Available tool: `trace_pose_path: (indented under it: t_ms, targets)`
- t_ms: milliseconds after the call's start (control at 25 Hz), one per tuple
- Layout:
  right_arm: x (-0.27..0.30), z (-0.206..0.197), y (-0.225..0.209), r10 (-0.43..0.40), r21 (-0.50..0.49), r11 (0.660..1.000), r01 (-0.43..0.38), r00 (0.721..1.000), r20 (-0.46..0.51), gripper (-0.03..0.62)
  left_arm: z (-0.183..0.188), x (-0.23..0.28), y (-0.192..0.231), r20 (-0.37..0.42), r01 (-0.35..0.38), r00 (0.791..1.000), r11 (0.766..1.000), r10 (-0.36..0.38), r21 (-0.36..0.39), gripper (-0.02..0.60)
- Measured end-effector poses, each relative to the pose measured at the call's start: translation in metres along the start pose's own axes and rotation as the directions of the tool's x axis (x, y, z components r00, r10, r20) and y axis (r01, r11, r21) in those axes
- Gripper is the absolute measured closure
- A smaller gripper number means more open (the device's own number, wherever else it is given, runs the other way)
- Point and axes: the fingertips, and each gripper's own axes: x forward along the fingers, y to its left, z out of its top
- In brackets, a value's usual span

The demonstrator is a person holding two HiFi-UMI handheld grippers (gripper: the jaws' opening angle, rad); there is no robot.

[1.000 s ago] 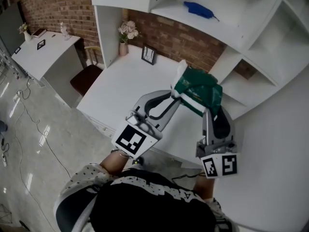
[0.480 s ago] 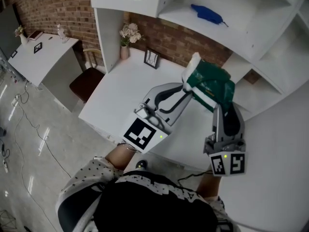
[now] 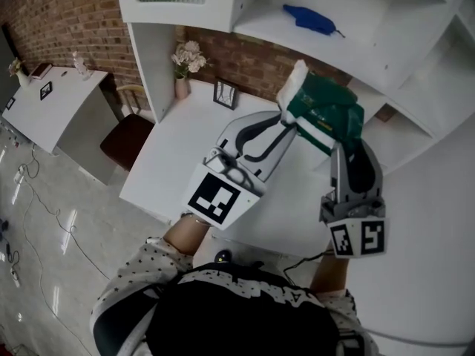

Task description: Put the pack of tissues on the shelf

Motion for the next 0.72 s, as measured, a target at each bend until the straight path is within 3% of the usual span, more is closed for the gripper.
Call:
trace_pose_path:
  t_ms: [720]
  targets:
    - [0.049, 0.009, -0.03, 0.058, -0.069, 0.996, -0.053, 0.996, 0.07, 0.445, 0.01, 0.039, 0.028, 0.057, -0.057, 0.997, 0.995, 0.053, 0.081, 0.482]
